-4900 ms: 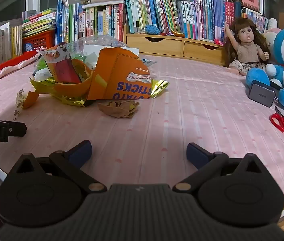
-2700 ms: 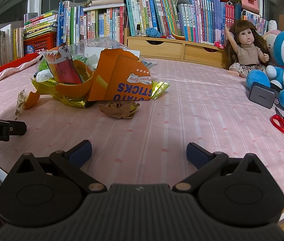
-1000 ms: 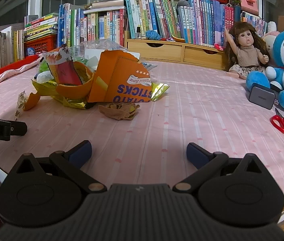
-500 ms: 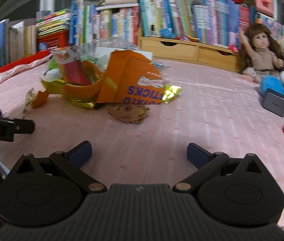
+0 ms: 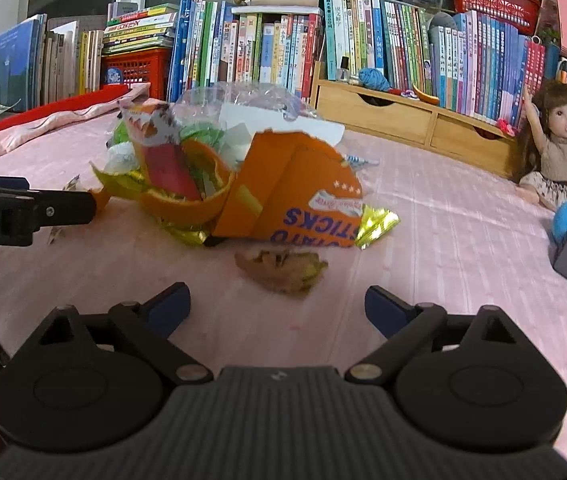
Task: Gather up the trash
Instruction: 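Grasp the brown crumpled wrapper with the right tool while the left tool grasps the clear snack packet, then lower both held wrappers below the table edge into the black bin and open both tools, then raise both open tools back above the table toward the remaining trash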
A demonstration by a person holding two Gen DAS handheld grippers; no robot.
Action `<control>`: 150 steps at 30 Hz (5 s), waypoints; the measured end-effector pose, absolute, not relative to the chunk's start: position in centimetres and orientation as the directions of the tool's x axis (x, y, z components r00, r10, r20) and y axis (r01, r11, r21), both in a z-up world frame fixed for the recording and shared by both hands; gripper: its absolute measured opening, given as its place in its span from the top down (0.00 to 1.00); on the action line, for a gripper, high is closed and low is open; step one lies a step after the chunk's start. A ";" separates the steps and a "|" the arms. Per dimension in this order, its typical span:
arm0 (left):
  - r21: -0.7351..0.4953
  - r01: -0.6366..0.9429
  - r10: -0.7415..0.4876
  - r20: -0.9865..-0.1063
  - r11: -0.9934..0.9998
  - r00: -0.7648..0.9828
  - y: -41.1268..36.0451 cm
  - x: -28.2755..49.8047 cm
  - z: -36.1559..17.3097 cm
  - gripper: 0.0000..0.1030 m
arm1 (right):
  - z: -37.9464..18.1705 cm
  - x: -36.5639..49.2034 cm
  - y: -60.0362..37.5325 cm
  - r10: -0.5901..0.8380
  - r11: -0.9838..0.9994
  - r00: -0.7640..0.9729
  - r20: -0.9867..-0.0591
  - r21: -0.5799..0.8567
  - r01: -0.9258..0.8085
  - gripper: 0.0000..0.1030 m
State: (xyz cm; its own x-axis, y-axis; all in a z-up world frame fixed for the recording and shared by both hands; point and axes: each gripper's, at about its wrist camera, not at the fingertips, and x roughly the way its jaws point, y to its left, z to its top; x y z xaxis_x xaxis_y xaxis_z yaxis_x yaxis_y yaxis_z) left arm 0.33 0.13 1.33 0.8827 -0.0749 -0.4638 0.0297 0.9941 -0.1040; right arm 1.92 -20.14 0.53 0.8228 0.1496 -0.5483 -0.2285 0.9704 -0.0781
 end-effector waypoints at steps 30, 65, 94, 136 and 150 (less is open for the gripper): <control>-0.154 -0.041 -0.033 -0.449 0.987 0.893 1.3 -3.0 1.9 0.77 | 0.7 1.7 -19.8 0.153 0.981 0.839 -0.521 -0.024 -0.194 0.74; -0.221 0.136 -0.260 -0.807 0.966 0.530 0.4 -15.8 -3.3 0.77 | -7.6 -16.7 -18.2 0.331 0.936 0.605 -0.724 0.335 -0.112 0.80; -0.201 0.081 -0.213 -0.959 0.976 0.189 -0.2 -13.5 -12.6 0.72 | -12.3 -15.4 -15.3 0.319 0.948 0.414 -0.853 0.290 -0.132 0.73; -0.186 0.194 -0.267 -0.591 0.963 0.761 1.8 -11.6 1.0 0.07 | 0.2 -11.0 -18.9 0.307 0.951 0.782 -0.542 0.202 -0.233 0.02; -0.064 0.078 -0.100 -0.503 0.995 0.858 1.6 -6.1 3.2 0.05 | 3.2 -4.4 -22.2 0.183 0.967 0.863 -0.472 0.245 -0.071 0.17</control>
